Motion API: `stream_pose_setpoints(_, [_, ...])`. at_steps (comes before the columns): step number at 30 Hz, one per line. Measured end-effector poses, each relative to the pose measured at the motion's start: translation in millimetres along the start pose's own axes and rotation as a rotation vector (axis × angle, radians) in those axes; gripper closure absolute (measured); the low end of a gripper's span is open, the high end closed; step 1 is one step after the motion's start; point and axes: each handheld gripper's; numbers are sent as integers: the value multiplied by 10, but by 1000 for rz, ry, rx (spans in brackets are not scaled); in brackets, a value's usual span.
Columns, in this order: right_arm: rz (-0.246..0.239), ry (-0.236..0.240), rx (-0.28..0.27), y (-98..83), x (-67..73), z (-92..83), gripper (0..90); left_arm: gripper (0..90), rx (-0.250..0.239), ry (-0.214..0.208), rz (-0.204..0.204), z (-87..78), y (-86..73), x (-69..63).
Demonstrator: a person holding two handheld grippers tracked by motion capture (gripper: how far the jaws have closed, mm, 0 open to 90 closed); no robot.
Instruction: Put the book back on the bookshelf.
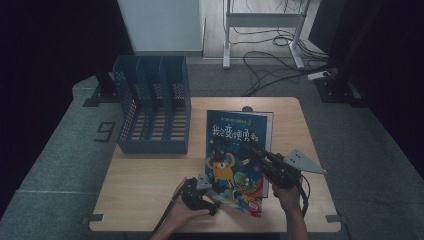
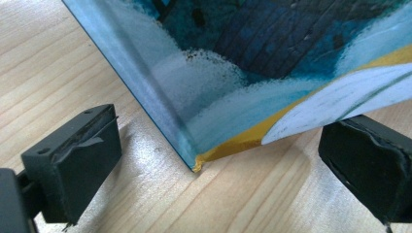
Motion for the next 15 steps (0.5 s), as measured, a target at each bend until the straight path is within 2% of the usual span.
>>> stream_pose_setpoints(10, [-16, 11, -4, 14, 6, 49, 779, 14, 19, 17, -8, 11, 49, 64])
stream_pose_setpoints(15, [-26, 39, -9, 18, -31, 119, 786, 15, 28, 52, -22, 48, 115, 152])
Point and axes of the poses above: each handheld gripper's, and its own axes: z roughly forward along the jaws, y roughly out of its top, x roughly to its left, and after that the axes turned 7 degrees about -y, right-handed
